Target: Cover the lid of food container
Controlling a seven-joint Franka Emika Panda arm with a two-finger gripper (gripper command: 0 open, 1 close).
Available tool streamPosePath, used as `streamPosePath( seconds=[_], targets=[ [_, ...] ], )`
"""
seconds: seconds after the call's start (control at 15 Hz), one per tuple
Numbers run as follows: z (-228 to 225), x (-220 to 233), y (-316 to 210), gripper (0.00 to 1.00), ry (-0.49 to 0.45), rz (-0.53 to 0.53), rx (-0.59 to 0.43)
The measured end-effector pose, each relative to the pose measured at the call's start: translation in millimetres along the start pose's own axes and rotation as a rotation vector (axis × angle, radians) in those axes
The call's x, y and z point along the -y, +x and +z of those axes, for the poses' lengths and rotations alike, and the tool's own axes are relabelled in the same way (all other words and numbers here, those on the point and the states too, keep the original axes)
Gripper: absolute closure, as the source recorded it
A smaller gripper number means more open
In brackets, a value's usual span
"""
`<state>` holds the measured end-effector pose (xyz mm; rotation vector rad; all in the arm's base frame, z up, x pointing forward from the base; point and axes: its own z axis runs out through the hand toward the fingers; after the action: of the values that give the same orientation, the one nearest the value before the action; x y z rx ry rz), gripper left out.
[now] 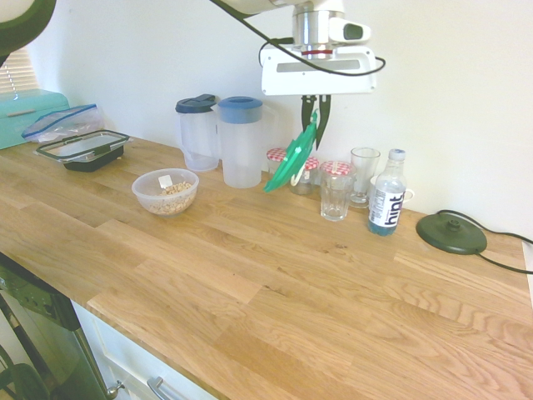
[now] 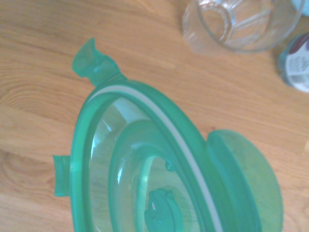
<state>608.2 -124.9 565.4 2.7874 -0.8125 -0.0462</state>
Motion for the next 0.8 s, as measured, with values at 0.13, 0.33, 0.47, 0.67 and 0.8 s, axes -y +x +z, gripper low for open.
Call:
streamPosePath(
  seconds=[0.13, 0.33, 0.47, 0.67, 0.8],
  targets=[
    [-11.3, 33.7, -10.6, 1.00, -0.104, 0.015, -0.093],
    [-15.1, 83.4, -34.8, 1.00, -0.252, 0.065, -0.225],
    [-10.4, 117.0, -57.0, 1.00, -0.342, 0.118, -0.310],
    [-13.1, 159.8, -102.0, 1.00, -0.481, 0.212, -0.419],
    [-17.6, 183.0, -132.9, 1.00, -0.571, 0.273, -0.484]
  ],
)
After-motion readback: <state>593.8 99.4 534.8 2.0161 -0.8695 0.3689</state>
